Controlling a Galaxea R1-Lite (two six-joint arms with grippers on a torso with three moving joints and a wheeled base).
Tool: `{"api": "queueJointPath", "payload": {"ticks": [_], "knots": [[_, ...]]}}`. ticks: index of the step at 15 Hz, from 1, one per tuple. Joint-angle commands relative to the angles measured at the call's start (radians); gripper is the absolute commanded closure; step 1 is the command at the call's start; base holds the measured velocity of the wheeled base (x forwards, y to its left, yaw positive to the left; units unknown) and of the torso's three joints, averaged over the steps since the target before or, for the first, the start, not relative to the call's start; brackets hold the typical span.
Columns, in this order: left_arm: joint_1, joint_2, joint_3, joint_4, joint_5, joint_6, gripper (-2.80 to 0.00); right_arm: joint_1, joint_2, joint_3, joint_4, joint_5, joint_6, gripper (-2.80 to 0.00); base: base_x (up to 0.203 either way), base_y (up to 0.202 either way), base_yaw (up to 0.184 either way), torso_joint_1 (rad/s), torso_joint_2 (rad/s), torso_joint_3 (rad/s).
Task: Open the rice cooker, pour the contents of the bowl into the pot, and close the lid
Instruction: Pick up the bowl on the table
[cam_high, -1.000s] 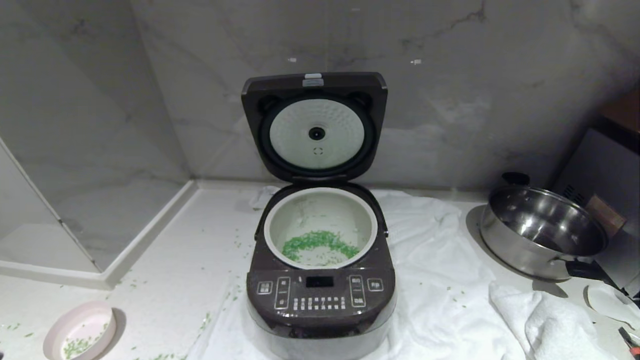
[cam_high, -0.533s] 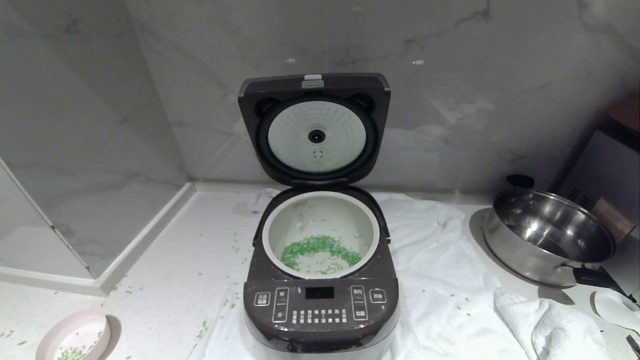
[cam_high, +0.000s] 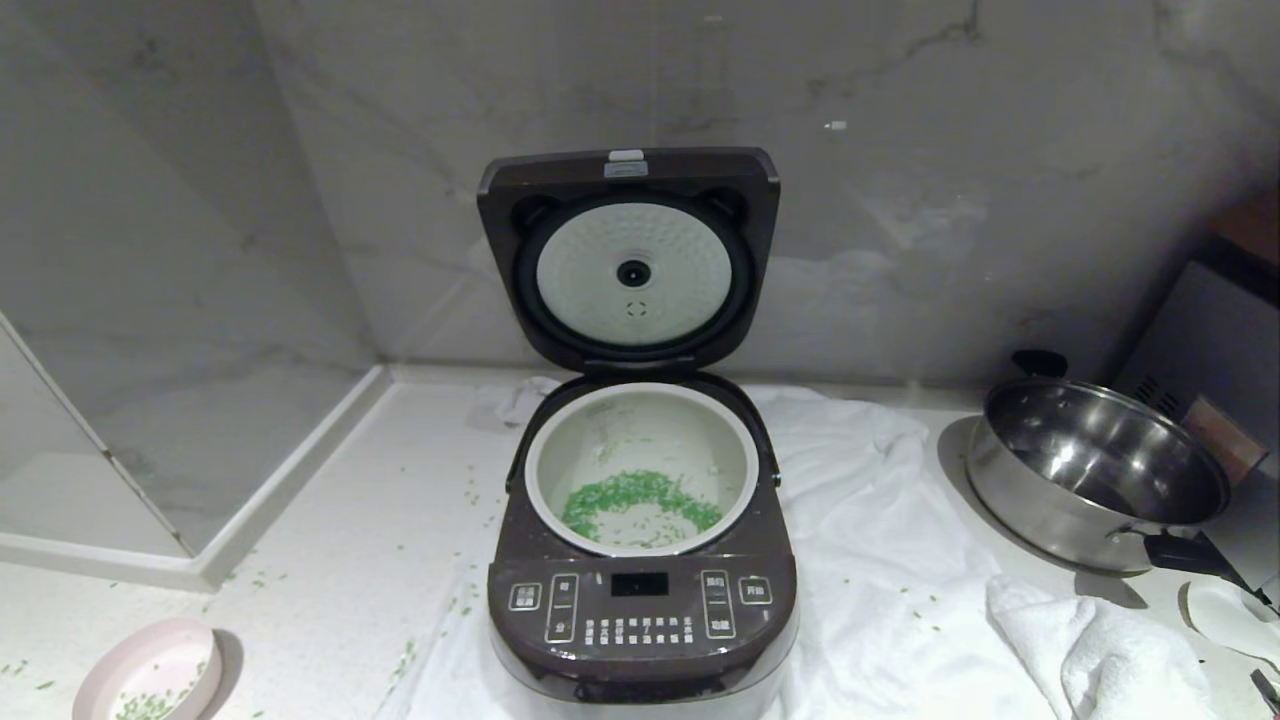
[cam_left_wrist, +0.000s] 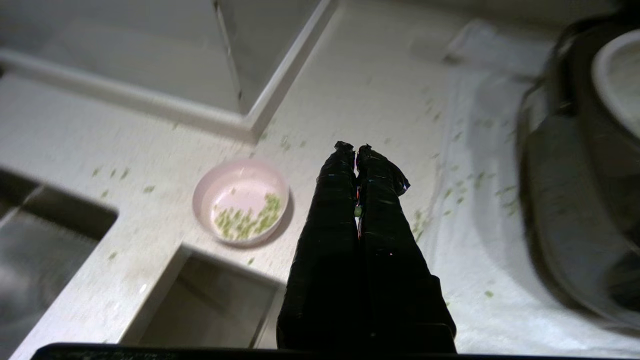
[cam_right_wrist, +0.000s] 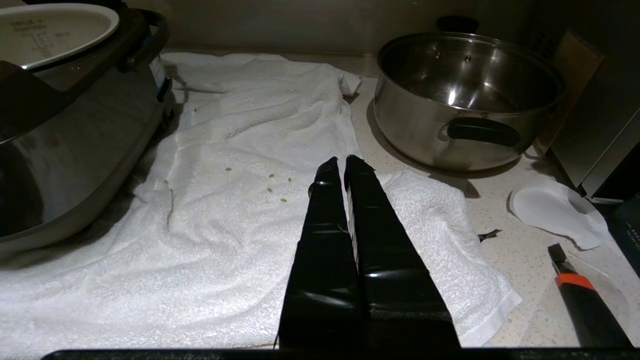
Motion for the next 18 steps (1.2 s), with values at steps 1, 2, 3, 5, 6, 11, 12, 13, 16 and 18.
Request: {"api": "queueJointPath", "payload": {"ticks": [1,2,3,5,6,11,12,13,16,18], "knots": [[0.032,0.343,-0.070,0.029,0.021,-0.003,0.00,0.000,0.001,0.000,0.001,0.000,0.000,0.00,0.000,0.000,0.000,0.000,0.00,0.000],[0.050,0.433,-0.094,0.044,0.027,-0.004,0.00,0.000,0.001,0.000,0.000,0.000,0.000,0.00,0.000,0.000,0.000,0.000,0.00,0.000],[0.071,0.518,-0.115,0.060,0.032,-0.005,0.00,0.000,0.001,0.000,0.001,0.000,0.000,0.00,0.000,0.000,0.000,0.000,0.00,0.000],[0.111,0.653,-0.149,0.113,0.038,-0.006,0.00,0.000,0.001,0.000,0.000,0.000,0.000,0.00,0.000,0.000,0.000,0.000,0.00,0.000],[0.146,0.712,-0.164,0.145,0.040,-0.004,0.00,0.000,0.001,0.000,0.001,0.000,0.000,0.00,0.000,0.000,0.000,0.000,0.00,0.000],[0.397,0.872,-0.199,0.162,-0.007,0.081,0.00,0.000,0.001,0.000,0.000,0.000,0.000,0.00,0.000,0.000,0.000,0.000,0.00,0.000],[0.443,0.885,-0.199,0.153,-0.028,0.116,0.00,0.000,0.001,0.000,0.001,0.000,0.000,0.00,0.000,0.000,0.000,0.000,0.00,0.000],[0.492,0.907,-0.198,0.147,-0.055,0.147,0.00,0.000,0.001,0.000,0.001,0.000,0.000,0.00,0.000,0.000,0.000,0.000,0.00,0.000],[0.545,1.018,-0.195,0.115,-0.133,0.169,-2.80,0.000,0.001,0.000,0.001,0.000,0.000,0.00,0.000,0.000,0.000,0.000,0.00,0.000],[0.557,1.125,-0.196,0.043,-0.148,0.167,-2.80,0.000,0.001,0.000,0.001,0.000,0.000,0.00,0.000,0.000,0.000,0.000,0.00,0.000]]}}
